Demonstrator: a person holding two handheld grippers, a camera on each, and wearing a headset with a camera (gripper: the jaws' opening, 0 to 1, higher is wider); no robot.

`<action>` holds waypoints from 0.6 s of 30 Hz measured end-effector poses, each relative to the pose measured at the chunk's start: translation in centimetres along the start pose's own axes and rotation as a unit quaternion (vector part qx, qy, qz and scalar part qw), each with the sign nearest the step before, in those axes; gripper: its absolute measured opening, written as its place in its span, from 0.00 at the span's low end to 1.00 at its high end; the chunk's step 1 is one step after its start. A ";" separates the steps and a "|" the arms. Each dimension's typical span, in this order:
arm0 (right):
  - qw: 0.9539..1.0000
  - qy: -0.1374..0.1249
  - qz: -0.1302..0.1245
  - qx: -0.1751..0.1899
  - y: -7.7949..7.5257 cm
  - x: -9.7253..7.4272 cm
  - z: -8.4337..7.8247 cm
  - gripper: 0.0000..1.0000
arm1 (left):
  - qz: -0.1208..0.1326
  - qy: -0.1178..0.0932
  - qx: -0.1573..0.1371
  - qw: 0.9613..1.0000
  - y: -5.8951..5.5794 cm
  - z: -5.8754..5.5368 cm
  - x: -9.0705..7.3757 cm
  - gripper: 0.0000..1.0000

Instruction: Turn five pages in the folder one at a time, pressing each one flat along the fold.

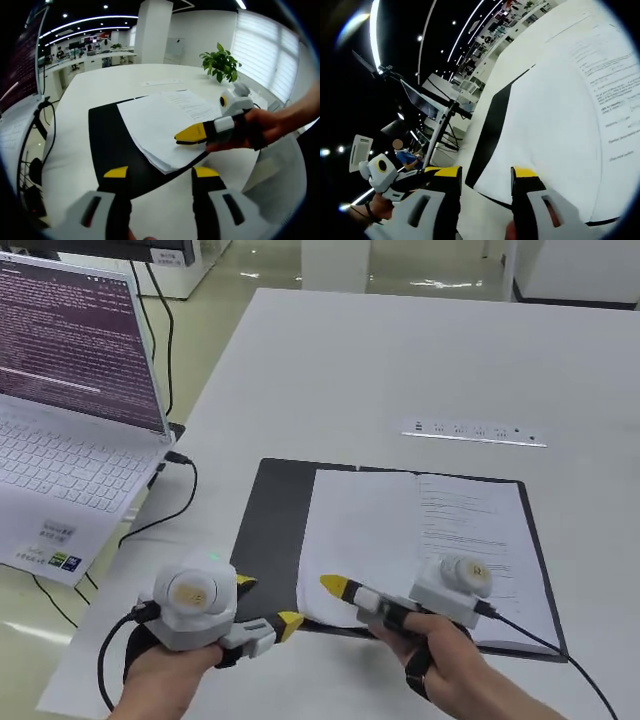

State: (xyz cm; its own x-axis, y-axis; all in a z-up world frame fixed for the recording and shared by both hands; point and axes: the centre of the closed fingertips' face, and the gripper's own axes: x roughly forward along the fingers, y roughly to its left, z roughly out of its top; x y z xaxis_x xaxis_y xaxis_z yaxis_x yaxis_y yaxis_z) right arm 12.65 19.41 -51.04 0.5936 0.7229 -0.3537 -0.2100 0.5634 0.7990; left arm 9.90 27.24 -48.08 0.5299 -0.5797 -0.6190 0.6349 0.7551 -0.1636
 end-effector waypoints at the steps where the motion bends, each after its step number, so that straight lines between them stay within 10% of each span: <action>1: 1.000 0.000 -0.002 -0.004 -0.2 -0.3 0.1 0.37 | -0.002 -0.001 0.000 1.000 -0.1 0.1 0.2 0.44; 18: 0.999 -0.035 -0.036 -0.005 -2.5 -6.3 2.3 0.30 | -0.037 0.026 -0.004 0.999 -0.9 1.2 5.5 0.07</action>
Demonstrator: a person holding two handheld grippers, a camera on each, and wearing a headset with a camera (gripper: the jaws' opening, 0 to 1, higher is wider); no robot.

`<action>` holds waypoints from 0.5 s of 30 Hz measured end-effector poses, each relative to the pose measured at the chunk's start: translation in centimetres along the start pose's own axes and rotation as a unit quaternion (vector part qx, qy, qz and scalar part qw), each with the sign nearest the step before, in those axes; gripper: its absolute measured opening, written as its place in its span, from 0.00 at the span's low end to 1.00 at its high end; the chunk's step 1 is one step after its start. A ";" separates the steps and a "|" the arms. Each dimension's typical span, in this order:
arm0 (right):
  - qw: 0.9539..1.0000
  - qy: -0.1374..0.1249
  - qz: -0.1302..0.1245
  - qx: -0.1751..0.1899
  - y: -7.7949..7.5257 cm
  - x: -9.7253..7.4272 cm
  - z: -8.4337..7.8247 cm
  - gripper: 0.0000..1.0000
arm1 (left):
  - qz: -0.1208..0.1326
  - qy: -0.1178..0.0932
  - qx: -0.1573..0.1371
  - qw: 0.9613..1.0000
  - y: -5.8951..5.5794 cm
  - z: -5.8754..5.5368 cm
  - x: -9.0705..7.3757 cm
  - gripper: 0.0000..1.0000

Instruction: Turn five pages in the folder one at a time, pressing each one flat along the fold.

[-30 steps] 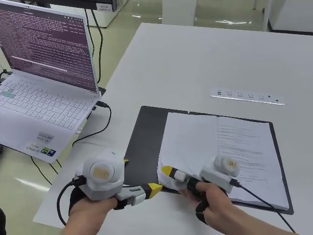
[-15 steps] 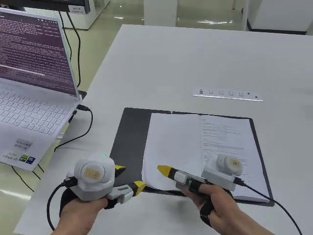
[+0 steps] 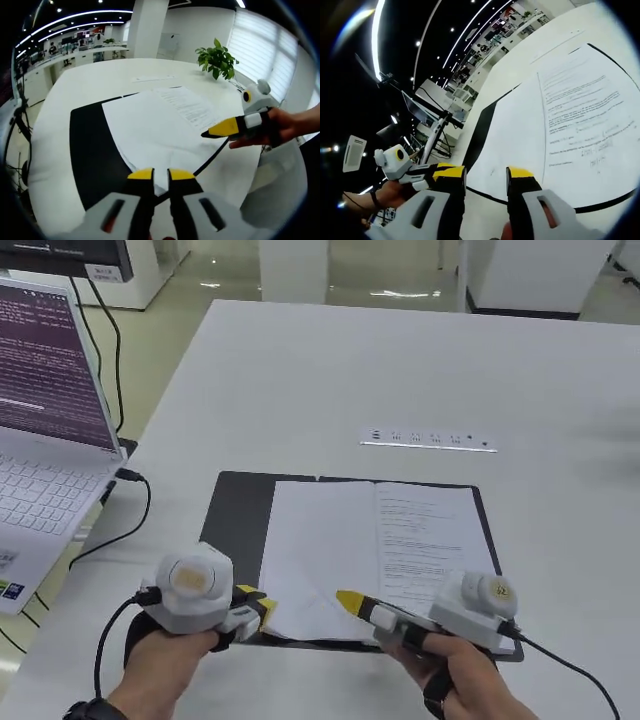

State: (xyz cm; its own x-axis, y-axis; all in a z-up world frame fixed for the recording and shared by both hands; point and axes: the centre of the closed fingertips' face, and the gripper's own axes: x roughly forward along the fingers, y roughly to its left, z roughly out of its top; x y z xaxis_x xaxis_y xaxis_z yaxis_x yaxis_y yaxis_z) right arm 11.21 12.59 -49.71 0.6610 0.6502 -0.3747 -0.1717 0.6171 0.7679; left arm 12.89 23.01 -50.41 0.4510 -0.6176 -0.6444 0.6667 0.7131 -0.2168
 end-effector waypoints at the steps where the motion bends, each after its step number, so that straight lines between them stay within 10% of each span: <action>1: 1.000 -0.001 -0.001 0.000 -0.2 -0.2 0.1 0.30 | -0.001 0.005 -0.002 1.000 0.0 -0.1 0.4 0.07; 15: 0.999 -0.014 -0.037 0.014 -3.1 -2.6 -0.1 0.25 | 0.009 0.058 -0.018 0.998 0.3 -3.4 3.1 0.02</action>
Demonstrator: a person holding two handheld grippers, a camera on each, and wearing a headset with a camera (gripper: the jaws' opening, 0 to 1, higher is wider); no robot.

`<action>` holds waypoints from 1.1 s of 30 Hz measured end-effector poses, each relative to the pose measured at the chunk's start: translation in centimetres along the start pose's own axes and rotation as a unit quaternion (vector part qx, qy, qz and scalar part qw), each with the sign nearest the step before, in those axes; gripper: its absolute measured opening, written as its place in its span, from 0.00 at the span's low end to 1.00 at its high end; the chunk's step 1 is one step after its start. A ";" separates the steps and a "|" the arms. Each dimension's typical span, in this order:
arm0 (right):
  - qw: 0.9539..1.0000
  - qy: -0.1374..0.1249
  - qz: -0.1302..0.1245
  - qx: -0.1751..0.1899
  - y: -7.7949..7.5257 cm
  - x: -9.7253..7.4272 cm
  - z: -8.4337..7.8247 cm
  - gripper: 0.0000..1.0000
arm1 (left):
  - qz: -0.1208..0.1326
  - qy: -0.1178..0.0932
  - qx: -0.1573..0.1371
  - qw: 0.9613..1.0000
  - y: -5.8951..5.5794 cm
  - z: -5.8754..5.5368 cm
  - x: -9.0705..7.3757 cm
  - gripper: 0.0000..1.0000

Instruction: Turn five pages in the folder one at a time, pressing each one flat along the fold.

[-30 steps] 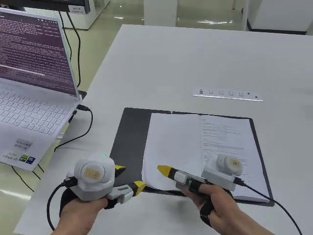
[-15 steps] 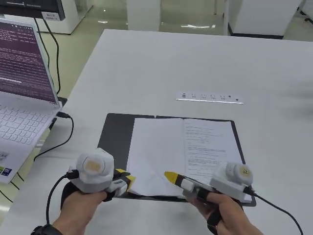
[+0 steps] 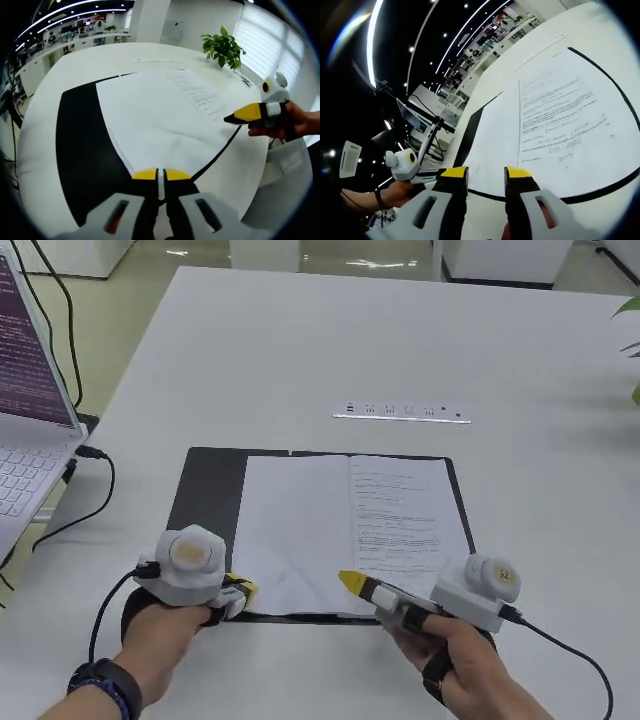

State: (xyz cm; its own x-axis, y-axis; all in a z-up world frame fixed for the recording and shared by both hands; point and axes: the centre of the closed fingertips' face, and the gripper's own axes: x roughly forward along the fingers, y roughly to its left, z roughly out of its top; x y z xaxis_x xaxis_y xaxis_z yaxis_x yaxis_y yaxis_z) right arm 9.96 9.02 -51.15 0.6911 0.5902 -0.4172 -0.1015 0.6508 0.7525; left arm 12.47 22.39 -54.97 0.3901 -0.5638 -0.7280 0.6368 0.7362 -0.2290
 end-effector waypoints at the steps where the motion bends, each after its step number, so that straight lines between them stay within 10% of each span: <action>1: 1.000 0.000 -0.002 0.001 -0.2 -0.1 -0.2 0.25 | 0.003 0.005 -0.001 1.000 0.1 -0.3 0.1 0.01; 16: 0.999 0.020 0.015 -0.019 -0.4 0.7 -0.3 0.10 | 0.026 0.013 0.019 0.999 0.2 -1.1 0.2 0.00; 33: 0.998 -0.005 0.031 -0.053 -1.5 5.6 7.6 0.00 | 0.032 0.009 0.024 0.999 0.4 -1.0 0.2 0.00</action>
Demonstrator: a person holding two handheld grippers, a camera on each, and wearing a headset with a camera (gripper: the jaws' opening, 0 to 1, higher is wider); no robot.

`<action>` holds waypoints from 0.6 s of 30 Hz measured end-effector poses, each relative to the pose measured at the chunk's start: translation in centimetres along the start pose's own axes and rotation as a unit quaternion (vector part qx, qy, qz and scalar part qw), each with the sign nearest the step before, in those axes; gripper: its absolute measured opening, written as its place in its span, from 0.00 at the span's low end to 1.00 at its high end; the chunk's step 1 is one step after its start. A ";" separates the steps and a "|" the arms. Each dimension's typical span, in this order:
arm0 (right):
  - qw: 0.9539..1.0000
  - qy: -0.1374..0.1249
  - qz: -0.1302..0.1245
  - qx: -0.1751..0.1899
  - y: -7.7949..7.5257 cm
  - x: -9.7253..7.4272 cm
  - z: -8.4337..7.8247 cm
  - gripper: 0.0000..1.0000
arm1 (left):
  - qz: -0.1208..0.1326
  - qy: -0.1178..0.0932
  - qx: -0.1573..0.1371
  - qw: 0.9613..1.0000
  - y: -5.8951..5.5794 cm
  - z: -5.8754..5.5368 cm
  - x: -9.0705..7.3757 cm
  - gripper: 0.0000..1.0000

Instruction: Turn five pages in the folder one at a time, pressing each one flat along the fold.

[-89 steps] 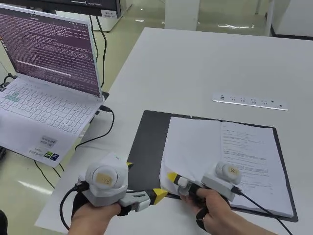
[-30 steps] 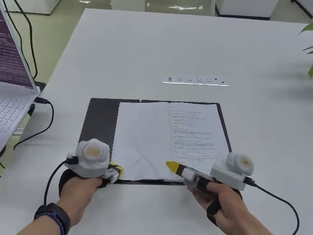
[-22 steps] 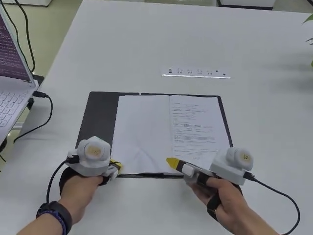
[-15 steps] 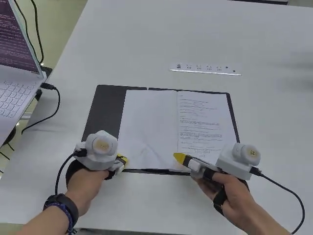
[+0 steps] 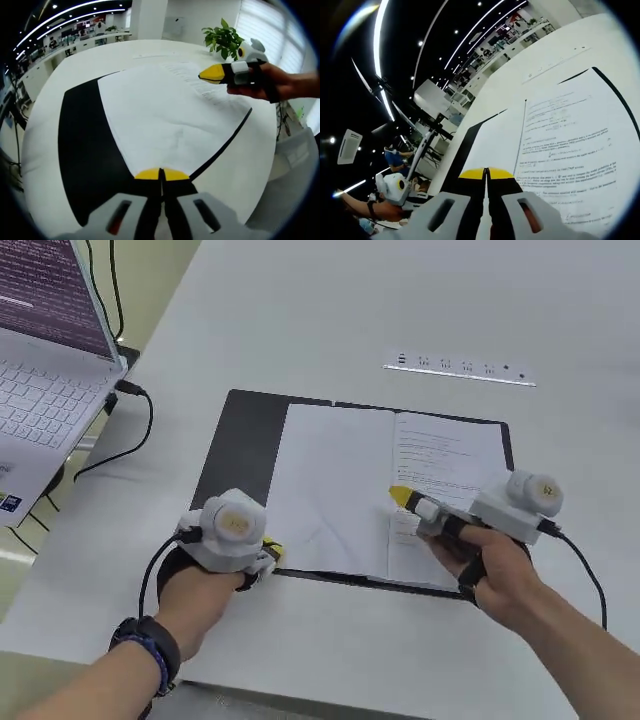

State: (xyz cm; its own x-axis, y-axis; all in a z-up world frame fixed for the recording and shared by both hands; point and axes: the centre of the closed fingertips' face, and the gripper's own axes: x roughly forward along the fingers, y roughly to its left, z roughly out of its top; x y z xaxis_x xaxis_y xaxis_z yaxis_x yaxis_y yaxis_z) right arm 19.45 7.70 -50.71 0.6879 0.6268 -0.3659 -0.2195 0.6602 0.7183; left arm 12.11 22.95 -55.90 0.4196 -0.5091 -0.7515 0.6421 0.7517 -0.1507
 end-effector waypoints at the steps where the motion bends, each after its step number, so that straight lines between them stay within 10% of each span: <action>1: 1.000 0.000 0.000 -0.001 -0.1 0.2 0.1 0.00 | 0.001 0.000 0.001 1.000 0.0 0.0 0.0 0.00; 18: 1.000 0.007 -0.006 0.004 -3.3 2.8 0.0 0.00 | 0.003 0.006 0.001 1.000 0.0 0.1 0.0 0.00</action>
State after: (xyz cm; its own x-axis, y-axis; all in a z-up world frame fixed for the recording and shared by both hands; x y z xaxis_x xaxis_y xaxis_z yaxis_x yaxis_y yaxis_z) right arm 22.09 7.26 -54.11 0.6813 0.6238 -0.3831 -0.2054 0.6652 0.7178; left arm 12.18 22.92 -55.86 0.4161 -0.4994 -0.7599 0.6405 0.7542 -0.1449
